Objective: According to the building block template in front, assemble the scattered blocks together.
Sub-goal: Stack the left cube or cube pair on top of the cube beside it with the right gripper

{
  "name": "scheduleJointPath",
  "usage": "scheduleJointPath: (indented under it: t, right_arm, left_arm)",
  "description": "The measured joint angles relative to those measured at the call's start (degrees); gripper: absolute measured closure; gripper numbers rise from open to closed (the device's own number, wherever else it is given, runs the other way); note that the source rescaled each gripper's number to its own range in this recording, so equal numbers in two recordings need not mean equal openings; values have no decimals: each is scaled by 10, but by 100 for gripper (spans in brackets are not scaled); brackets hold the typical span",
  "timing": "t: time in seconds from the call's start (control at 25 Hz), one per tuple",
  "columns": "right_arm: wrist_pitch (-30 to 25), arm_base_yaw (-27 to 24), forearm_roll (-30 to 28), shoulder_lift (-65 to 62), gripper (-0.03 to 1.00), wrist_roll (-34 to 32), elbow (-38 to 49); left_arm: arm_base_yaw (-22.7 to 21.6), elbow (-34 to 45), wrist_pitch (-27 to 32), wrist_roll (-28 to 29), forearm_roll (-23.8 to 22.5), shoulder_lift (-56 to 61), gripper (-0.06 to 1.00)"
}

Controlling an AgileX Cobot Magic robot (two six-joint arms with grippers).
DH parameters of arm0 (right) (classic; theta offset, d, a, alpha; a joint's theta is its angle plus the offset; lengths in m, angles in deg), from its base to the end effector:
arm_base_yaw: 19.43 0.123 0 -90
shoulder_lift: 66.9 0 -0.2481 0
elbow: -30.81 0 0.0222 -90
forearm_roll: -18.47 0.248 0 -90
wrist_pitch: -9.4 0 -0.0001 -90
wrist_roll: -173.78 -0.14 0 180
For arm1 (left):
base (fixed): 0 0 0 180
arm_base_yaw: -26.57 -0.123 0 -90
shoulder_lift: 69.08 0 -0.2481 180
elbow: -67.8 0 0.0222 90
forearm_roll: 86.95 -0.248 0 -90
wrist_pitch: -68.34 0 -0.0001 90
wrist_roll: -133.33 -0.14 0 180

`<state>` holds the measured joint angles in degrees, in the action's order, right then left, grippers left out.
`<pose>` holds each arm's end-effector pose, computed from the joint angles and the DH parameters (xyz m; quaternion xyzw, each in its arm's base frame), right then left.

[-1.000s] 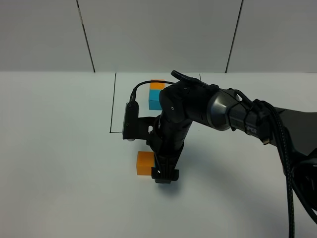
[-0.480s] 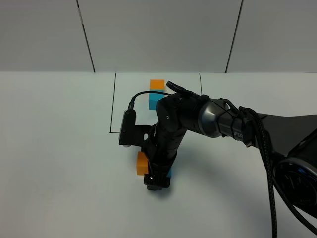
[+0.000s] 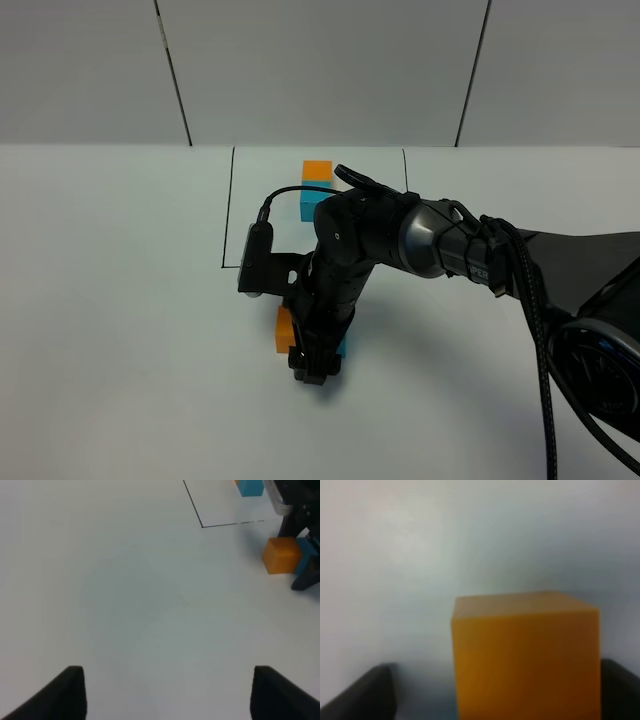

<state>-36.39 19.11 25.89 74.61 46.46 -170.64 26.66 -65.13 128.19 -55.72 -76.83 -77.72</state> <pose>0.3474 0.2933 0.0374 -0.6803 0.7207 0.0361 0.1283 0.0723 -0.0214 0.2594 0.0703 0.8398 -0.0464 0.5364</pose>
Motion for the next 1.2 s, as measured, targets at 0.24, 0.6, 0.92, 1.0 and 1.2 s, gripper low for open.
scheduleJointPath:
  t: [0.24, 0.6, 0.92, 1.0, 1.2]
  right_arm:
    - [3, 0, 0, 1, 79, 0, 0]
    - [-3, 2, -1, 1, 82, -123, -8]
    - [-56, 2, -25, 1, 82, -562, -48]
    - [-67, 2, -53, 1, 82, -655, -52]
    - [-72, 2, -115, 1, 82, -821, -52]
  left_arm:
    - [0, 0, 0, 0, 0, 0, 46]
    - [0, 0, 0, -1, 0, 0, 46]
    - [0, 0, 0, -1, 0, 0, 46]
    - [0, 0, 0, -1, 0, 0, 46]
    - [0, 0, 0, -1, -1, 0, 46]
